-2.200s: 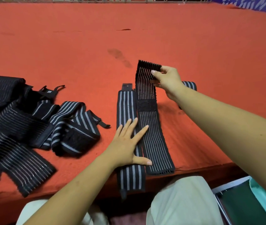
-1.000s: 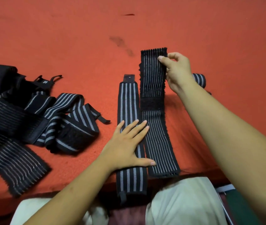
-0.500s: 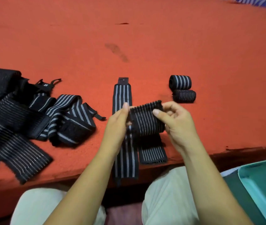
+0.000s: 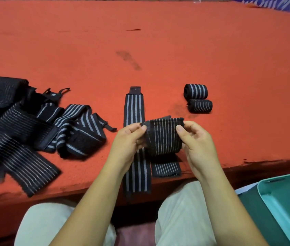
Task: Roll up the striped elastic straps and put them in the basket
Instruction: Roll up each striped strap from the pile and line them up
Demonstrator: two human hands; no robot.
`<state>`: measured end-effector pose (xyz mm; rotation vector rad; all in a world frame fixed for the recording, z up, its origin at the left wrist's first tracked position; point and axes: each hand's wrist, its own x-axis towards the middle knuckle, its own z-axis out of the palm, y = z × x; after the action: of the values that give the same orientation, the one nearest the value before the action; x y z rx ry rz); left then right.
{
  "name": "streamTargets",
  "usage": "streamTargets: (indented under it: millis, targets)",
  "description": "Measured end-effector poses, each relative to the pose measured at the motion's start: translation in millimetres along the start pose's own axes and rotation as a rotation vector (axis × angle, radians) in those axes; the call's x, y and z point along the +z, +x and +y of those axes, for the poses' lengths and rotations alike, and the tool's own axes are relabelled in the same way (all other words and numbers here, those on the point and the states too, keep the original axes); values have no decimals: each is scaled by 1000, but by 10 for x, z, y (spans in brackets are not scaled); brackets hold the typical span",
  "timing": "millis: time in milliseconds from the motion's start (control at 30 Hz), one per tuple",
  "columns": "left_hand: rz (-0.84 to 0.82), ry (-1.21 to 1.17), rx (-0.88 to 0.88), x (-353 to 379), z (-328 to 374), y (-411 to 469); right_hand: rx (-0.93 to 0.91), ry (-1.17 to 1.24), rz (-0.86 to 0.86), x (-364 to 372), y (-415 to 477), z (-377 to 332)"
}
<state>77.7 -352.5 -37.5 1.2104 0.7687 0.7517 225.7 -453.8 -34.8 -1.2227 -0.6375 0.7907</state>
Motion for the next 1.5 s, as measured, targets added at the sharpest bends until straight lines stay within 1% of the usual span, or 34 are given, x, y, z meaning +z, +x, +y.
streamTargets:
  millis: [100, 233, 333, 500, 600, 667, 733, 800, 867, 933, 1033, 1167, 1367, 1500]
  targets:
    - [53, 1, 34, -28, 59, -2, -28, -22, -12, -19, -8, -20]
    - [-68, 43, 81, 16, 114, -67, -40, -72, -36, 46, -20, -58]
    - [-122, 24, 97, 66, 121, -104, -48, -103, 13, 105, -15, -88]
    - [-109, 11, 102, 84, 108, -132, -41, -114, 110, 147, -36, -105]
    - [-74, -73, 74, 130, 96, -125, -69, -155, 147, 161, -35, -109]
    - [-49, -32, 110, 129, 91, -107, -80, -204, 154, 179, -39, -123]
    - [-36, 70, 205, 118, 97, -94, -69, -173, 103, 202, -52, -145]
    - [-26, 121, 275, 96, 103, -78, -52, -136, 12, 200, -57, -159]
    - [-28, 164, 326, 77, 115, -78, -114, -255, -55, 181, -47, -180]
    - [-33, 203, 365, 86, 130, -93, -209, -380, -81, 163, -32, -199]
    - [-19, 239, 418, 116, 132, -122, -237, -372, -88, 151, -26, -204]
    - [-22, 238, 442, 142, 150, -136, -285, -327, -105, 152, -29, -234]
    - [-66, 168, 438, 128, 204, -160, -315, -301, -125, 149, -34, -308]
    - [-56, 213, 450, 106, 231, -173, -328, -304, -139, 137, -27, -339]
